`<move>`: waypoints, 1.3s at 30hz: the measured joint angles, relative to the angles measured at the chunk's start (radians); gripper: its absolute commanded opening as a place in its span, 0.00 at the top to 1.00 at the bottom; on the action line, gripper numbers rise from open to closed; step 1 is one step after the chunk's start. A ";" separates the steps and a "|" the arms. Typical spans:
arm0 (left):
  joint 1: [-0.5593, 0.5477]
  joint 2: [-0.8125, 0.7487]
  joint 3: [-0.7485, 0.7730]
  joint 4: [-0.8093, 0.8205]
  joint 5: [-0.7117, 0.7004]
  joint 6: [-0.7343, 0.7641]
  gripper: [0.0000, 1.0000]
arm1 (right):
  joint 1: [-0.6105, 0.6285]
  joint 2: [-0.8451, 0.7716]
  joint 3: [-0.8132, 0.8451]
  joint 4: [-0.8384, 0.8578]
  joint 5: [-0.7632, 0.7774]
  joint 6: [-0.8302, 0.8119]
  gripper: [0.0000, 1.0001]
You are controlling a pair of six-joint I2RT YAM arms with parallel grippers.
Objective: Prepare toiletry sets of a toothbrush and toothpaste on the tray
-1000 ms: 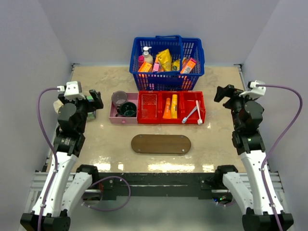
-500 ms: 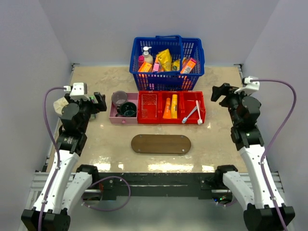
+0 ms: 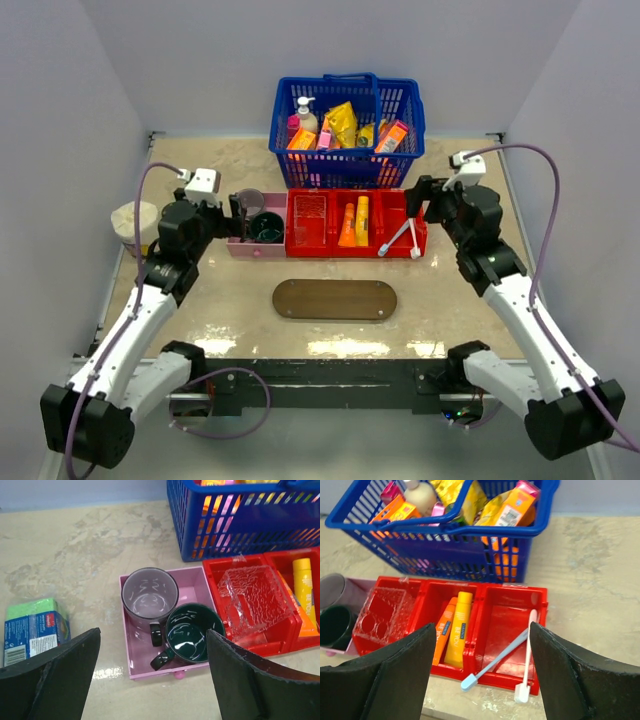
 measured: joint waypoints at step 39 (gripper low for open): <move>-0.074 0.487 0.206 -0.240 0.077 -0.011 0.68 | 0.145 0.069 0.029 -0.054 -0.001 0.002 0.24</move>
